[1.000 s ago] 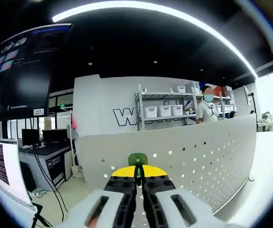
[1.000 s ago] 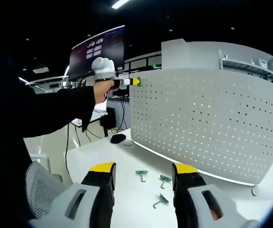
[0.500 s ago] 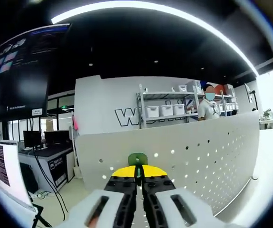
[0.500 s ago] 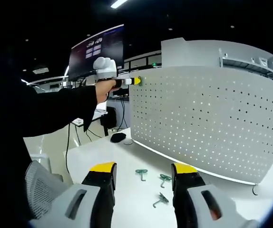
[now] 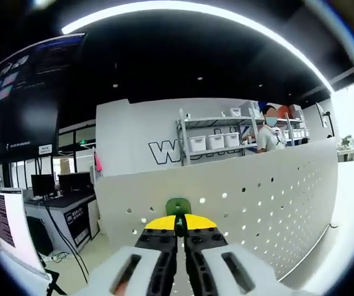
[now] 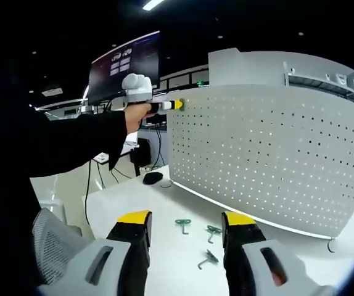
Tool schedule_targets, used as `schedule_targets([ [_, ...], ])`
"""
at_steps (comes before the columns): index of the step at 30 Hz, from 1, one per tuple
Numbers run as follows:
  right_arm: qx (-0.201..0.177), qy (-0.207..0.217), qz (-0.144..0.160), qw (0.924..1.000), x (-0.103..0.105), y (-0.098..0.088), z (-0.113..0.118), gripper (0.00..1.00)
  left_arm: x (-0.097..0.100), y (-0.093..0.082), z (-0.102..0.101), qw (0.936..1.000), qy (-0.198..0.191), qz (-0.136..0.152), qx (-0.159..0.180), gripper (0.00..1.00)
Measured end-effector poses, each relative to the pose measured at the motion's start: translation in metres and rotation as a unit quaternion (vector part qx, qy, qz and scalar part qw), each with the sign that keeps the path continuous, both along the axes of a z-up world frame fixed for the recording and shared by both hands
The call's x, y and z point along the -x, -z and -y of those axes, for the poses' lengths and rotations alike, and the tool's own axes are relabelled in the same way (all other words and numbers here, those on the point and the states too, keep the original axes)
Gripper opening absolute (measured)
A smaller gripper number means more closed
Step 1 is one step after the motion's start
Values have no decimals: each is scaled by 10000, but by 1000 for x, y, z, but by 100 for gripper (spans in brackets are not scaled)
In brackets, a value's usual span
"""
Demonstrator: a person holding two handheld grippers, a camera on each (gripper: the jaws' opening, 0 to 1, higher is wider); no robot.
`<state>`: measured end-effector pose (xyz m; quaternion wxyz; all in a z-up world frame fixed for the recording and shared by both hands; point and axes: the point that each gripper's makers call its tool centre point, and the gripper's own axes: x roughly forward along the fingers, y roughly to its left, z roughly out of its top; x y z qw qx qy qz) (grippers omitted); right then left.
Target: Insert the hook assembly into the mounting plate slot until the hook locks in place.
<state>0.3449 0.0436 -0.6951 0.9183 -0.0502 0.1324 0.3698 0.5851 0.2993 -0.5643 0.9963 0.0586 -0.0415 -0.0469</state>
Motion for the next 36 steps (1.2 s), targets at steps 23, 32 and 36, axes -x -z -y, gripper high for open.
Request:
schedule_targets([
  [23, 24, 2, 15, 10000, 0, -1, 1, 42, 9, 4, 4, 9980, -216, 140, -584, 7],
  [32, 43, -24, 38, 10000, 1, -2, 0, 42, 22, 3, 3, 9986, -261, 95, -451, 20],
  [36, 42, -22, 58, 10000, 0, -4, 1, 42, 30, -2, 7, 9988, -243, 159, -404, 24],
])
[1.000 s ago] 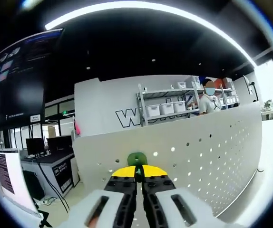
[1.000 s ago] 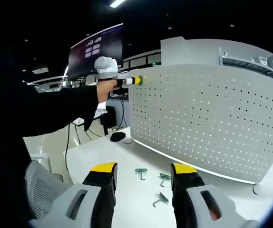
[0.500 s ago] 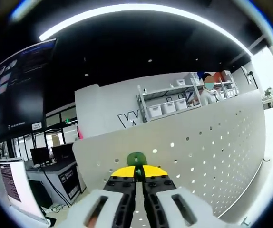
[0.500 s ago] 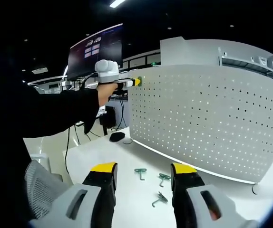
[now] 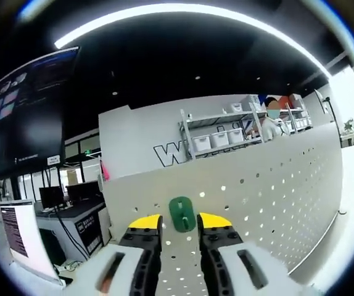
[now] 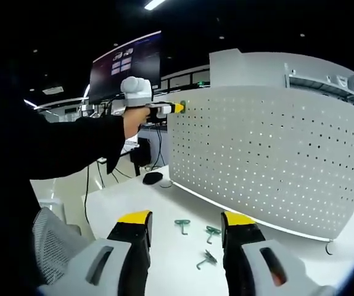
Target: Insert the hook assembly into the mounting plate slot until the hook locks in place.
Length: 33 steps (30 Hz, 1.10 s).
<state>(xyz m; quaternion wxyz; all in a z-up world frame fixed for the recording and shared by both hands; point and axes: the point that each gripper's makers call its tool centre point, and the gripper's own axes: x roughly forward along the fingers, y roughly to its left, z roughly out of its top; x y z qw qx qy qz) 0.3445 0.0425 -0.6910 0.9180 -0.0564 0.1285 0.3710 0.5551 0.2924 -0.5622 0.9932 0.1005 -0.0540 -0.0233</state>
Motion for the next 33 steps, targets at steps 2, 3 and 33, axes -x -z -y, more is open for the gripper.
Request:
schedule_targets([
  [2, -2, 3, 14, 10000, 0, -1, 1, 42, 6, -3, 2, 10000, -8, 26, 18, 27],
  [3, 2, 4, 12, 10000, 0, -1, 1, 42, 9, -5, 3, 10000, 3, 44, 70, 29],
  [33, 122, 268, 215, 9993, -7, -13, 35, 42, 81, -26, 5, 9989, 244, 287, 272, 46],
])
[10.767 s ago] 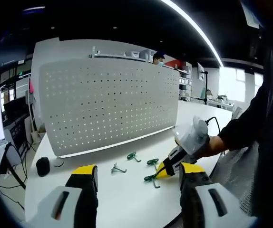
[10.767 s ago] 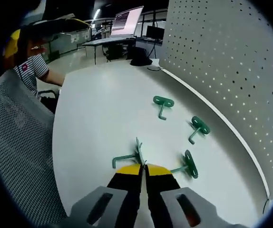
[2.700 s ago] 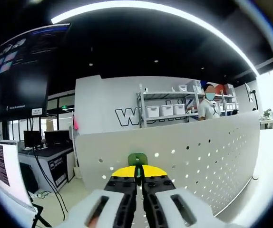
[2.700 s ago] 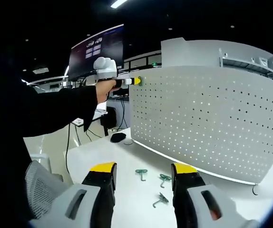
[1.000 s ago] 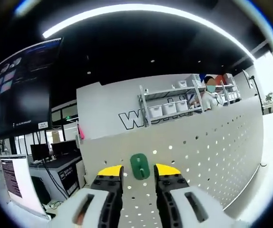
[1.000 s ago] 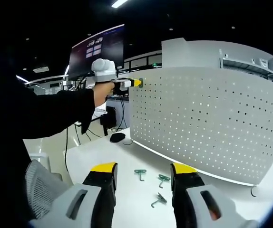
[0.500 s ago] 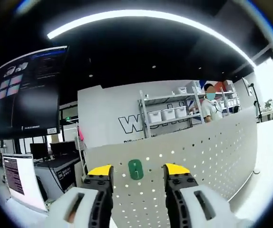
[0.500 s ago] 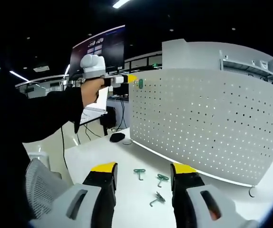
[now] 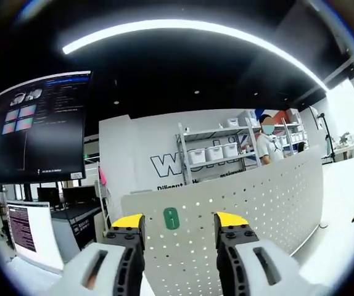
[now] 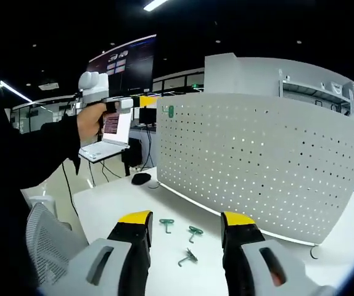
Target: Insert the hook assembly into the mounting plate slot until the hook locks in place.
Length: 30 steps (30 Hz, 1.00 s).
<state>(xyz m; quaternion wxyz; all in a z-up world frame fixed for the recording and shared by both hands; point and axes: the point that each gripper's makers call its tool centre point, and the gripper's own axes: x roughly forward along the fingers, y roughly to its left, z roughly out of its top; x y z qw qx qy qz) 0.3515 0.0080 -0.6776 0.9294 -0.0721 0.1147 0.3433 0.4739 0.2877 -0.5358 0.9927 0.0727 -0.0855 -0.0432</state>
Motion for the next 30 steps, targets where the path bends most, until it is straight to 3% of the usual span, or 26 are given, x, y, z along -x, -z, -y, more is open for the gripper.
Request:
schedule_targets([
  [14, 51, 130, 8, 9999, -7, 2, 16, 41, 46, 27, 22, 9993, 270, -224, 83, 47],
  [19, 99, 123, -13, 9999, -8, 5, 17, 41, 64, 44, 30, 9984, 373, -396, 138, 47],
  [30, 206, 52, -66, 9998, -15, 15, 12, 40, 100, 66, 40, 9968, 497, -599, 192, 47],
])
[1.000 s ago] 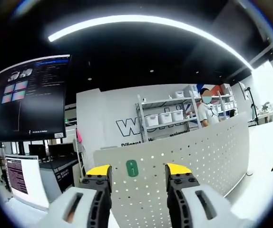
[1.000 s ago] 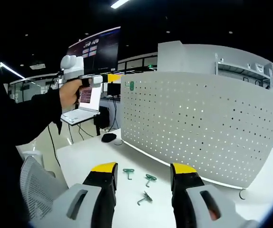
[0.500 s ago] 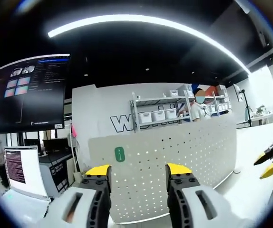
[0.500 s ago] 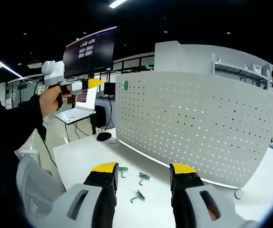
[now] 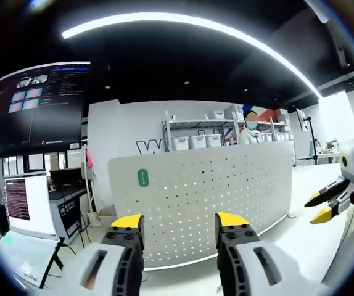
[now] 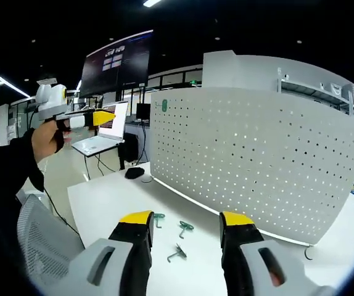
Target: Insert the hook assembly into the mounting plate slot until the hook locks in place.
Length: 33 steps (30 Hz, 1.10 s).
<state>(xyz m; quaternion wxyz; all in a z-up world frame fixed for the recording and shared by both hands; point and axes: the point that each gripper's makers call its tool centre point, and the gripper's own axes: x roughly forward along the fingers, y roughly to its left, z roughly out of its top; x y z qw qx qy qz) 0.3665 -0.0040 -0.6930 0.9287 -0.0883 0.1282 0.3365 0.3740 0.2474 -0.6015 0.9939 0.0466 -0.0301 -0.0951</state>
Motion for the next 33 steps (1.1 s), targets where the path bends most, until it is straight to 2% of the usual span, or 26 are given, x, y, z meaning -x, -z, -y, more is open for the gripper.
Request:
schedule_targets([
  [6, 139, -109, -30, 9998, -7, 13, -3, 39, 19, 17, 9, 9998, 91, -172, -90, 47],
  [11, 317, -268, -139, 9990, -15, 35, -5, 37, 29, 28, 20, 9993, 246, -261, -105, 47],
  [17, 552, -528, -354, 9964, -21, 64, -10, 34, 33, 34, 33, 9985, 428, -318, -103, 46],
  [19, 571, -644, -527, 9949, -21, 75, -13, 33, 34, 37, 37, 9982, 474, -336, -127, 46],
  [22, 650, -828, -624, 9925, -21, 90, -18, 31, 36, 40, 42, 9978, 539, -356, -127, 46],
  [23, 727, -872, -755, 9907, -21, 99, -18, 30, 36, 41, 44, 9977, 555, -366, -128, 46],
  [33, 932, -1000, -1003, 9855, -31, 130, -21, 22, 38, 52, 55, 9956, 754, -534, -137, 45],
])
